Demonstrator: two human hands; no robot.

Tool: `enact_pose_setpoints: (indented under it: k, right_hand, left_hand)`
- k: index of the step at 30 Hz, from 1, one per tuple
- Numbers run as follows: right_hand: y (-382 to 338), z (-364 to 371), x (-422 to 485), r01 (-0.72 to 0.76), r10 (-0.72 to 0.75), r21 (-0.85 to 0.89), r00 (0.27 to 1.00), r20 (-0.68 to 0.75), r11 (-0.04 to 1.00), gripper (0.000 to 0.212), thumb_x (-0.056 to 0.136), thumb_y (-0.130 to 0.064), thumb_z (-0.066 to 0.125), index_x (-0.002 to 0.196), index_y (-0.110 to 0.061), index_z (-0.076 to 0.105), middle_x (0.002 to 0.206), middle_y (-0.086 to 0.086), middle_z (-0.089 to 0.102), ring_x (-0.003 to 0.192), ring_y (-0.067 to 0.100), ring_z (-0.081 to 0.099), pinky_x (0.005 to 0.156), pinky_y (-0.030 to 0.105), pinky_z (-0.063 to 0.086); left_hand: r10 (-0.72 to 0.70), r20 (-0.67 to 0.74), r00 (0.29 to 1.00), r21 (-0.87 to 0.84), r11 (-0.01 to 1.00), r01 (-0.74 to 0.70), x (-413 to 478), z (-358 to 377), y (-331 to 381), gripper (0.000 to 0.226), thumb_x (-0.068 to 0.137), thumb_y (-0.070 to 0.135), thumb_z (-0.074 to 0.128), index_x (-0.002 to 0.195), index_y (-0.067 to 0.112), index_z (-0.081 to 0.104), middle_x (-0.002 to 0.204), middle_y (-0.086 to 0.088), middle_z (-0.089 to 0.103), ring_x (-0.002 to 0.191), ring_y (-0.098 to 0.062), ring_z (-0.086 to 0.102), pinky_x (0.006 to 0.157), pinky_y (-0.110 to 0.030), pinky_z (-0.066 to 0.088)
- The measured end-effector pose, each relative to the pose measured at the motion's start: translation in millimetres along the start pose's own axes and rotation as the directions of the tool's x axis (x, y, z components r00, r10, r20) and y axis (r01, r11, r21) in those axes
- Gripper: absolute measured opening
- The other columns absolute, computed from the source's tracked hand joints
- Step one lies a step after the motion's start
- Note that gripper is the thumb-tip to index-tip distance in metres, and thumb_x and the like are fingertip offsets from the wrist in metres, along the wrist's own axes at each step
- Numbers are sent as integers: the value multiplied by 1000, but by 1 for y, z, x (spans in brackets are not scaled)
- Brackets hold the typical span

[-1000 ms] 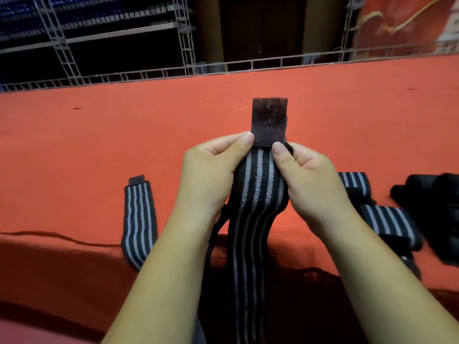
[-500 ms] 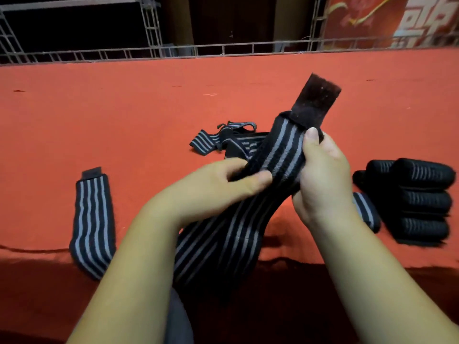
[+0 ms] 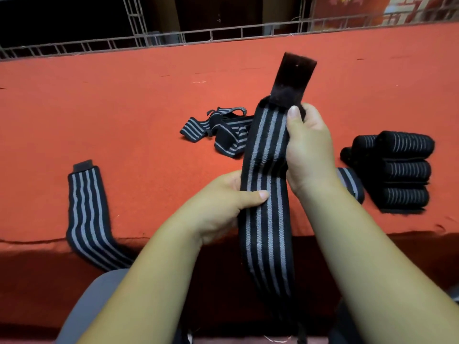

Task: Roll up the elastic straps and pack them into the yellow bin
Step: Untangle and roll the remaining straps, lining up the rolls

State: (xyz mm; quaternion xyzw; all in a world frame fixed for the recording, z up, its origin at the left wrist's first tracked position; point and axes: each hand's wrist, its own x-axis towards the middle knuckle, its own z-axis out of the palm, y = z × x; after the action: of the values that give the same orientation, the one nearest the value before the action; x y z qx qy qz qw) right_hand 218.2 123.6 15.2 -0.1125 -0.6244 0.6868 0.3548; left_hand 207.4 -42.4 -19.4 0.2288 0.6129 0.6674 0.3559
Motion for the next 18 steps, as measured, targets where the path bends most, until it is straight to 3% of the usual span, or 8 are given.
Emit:
enact_pose_setpoints:
  k: [5,8,13,18]
  right_hand:
    - [19,-1,-5,10,12,-151,989,146,989,22,105,-38,52,117,-34,71,112,-2,80,110,23,75,105,61,55]
    - [30,0,-9,-13,59,-191,969,238,982,24,102,-36,53,116,-35,73,116,-7,80,114,20,75,108,59,54]
    - [36,1,-14,-42,97,-159,928,359,986,25,111,-18,56,124,-27,75,121,-4,80,116,17,76,110,53,56]
    - [36,-1,-13,-85,130,-131,914,383,988,28,112,-16,56,128,-25,78,123,-2,81,120,19,75,114,53,54]
  left_hand:
    - [-70,-17,997,18,997,70,-1,-14,-6,25,105,5,63,129,-1,69,126,-24,75,109,-34,76,97,-45,64]
    - [49,-164,985,34,998,-44,4,-21,1,21,106,14,66,124,7,73,117,-16,80,101,-24,78,81,-32,63]
    - [317,-436,842,127,948,-291,18,-31,9,17,108,16,65,122,12,75,110,-5,81,98,-16,77,86,-35,62]
    - [354,-437,827,127,935,-332,27,-37,6,18,108,21,66,122,20,77,115,-1,82,101,-14,77,79,-32,63]
